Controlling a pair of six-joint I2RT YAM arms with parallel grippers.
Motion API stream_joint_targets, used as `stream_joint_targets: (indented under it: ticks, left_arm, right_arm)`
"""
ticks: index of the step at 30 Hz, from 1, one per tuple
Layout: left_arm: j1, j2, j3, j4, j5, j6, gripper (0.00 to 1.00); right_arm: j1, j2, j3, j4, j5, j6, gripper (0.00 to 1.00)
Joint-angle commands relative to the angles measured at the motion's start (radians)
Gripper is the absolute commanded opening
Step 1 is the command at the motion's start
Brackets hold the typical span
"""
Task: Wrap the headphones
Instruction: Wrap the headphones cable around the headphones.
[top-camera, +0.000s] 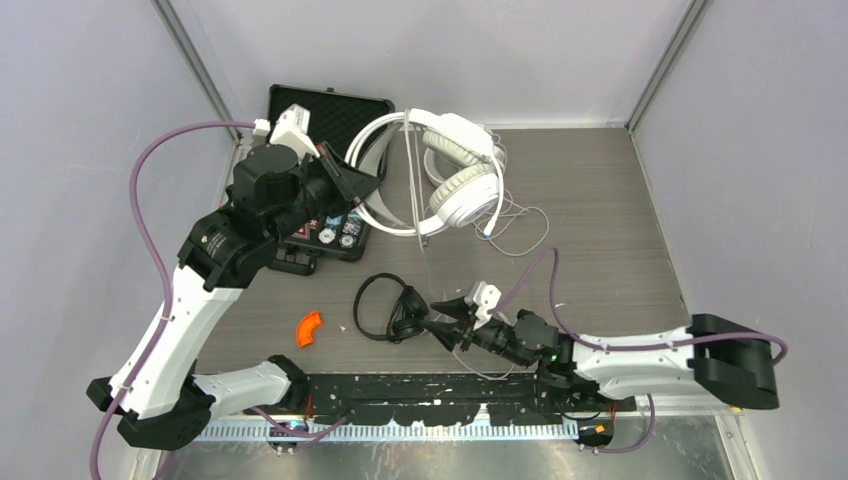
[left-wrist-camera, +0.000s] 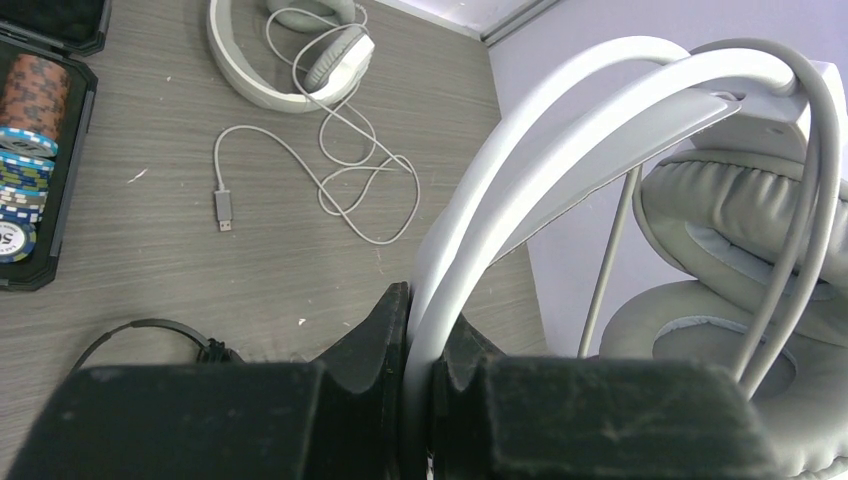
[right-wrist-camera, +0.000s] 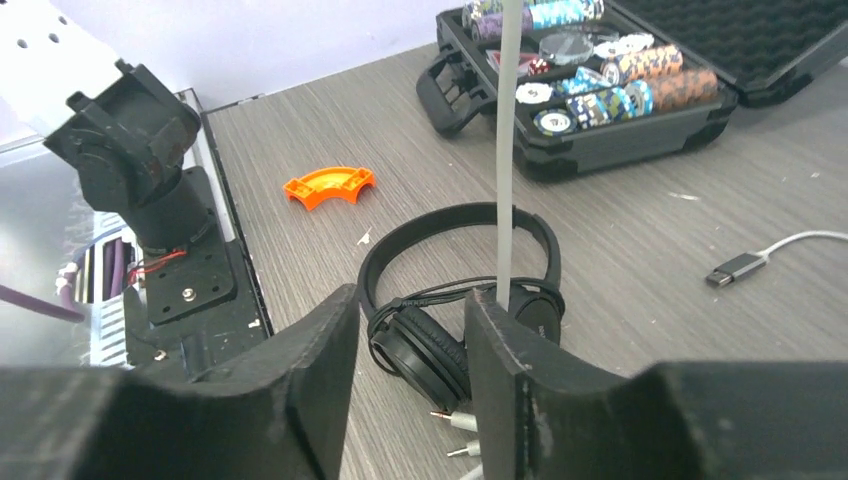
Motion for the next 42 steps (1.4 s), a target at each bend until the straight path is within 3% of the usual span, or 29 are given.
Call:
stream_joint_targets:
  ticks: [1,5,9,14,18,23,32,34,39,42]
  left_arm:
    - [0.005,-0.023,0.054,0.099,0.013,-0.018,0.00]
    - [0.004,-0.023,0.054,0.100,0.013,-0.018,0.00]
    - [0.005,-0.022,0.056,0.104,0.014,-0.020,0.00]
    - [0.004,-0.017,0.057,0.107,0.027,-0.027,0.00]
    - [0.004,-0.018,0.059,0.108,0.033,-0.029,0.00]
    - [0.005,-0.018,0.070,0.105,0.041,-0.032,0.00]
    - [0.005,-0.019,0.071,0.105,0.076,-0.057,0.00]
    - [0.005,-0.017,0.075,0.106,0.083,-0.060,0.00]
    - [0.006,-0.009,0.118,0.074,0.166,-0.030,0.00]
    - [0.006,-0.018,0.102,0.128,0.322,0.036,0.00]
  right_arm:
    - [-0.001,-0.171,0.008,-0.188,-0.047,-0.081,0.52]
    - [-0.001,-0.322,0.031,-0.361,-0.027,-0.131,0.62]
    - [-0.001,-0.359,0.039,-0.404,0.026,-0.193,0.67]
    - [-0.001,-0.253,0.078,-0.387,0.029,-0.242,0.68]
    - [-0.003,-0.150,0.073,-0.262,0.077,-0.278,0.68]
    - [-0.037,-0.060,0.103,-0.213,0.033,-0.290,0.67]
    - [-0.158,0.071,0.078,-0.030,-0.067,-0.178,0.55]
    - [-0.197,0.091,0.076,-0.003,-0.099,-0.148,0.45]
    - [-0.299,0.074,0.045,0.049,-0.126,-0.064,0.07]
    - [-0.343,0.018,0.061,-0.032,-0.122,-0.061,0.00]
